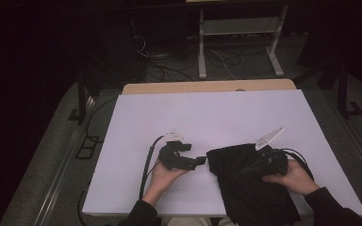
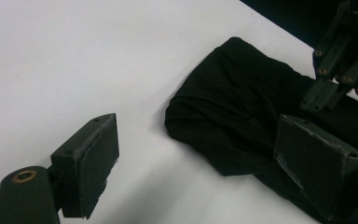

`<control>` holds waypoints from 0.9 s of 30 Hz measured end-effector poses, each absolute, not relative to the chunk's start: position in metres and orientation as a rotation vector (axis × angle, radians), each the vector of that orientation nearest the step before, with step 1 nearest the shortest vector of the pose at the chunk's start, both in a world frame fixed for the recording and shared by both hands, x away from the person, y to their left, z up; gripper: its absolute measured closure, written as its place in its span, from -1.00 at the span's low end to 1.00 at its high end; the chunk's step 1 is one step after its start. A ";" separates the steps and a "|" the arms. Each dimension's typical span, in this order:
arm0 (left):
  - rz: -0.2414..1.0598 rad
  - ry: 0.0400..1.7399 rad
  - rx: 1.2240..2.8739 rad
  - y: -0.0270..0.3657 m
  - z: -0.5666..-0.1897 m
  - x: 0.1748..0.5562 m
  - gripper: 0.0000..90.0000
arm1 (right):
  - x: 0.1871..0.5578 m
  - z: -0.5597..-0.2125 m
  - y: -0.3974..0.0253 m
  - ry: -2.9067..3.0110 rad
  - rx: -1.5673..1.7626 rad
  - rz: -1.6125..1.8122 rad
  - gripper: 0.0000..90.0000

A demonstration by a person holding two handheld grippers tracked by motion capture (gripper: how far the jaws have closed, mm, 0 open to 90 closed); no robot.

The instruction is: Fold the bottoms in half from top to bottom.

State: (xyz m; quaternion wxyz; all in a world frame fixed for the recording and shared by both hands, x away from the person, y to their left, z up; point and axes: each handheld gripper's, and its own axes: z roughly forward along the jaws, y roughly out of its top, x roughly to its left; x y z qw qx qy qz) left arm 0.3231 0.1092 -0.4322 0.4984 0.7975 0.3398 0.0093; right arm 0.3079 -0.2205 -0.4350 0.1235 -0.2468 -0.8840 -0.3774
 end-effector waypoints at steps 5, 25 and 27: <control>0.017 0.818 1.921 0.103 -0.429 0.323 -0.71 | 0.306 -0.437 -0.221 -2.567 -0.720 -1.083 0.97; -0.021 0.833 1.908 0.081 -0.434 0.333 -0.73 | 0.286 -0.433 -0.219 -2.548 -0.691 -1.074 0.91; -0.024 0.836 1.915 0.080 -0.436 0.334 -0.73 | 0.286 -0.431 -0.222 -2.555 -0.699 -1.103 0.91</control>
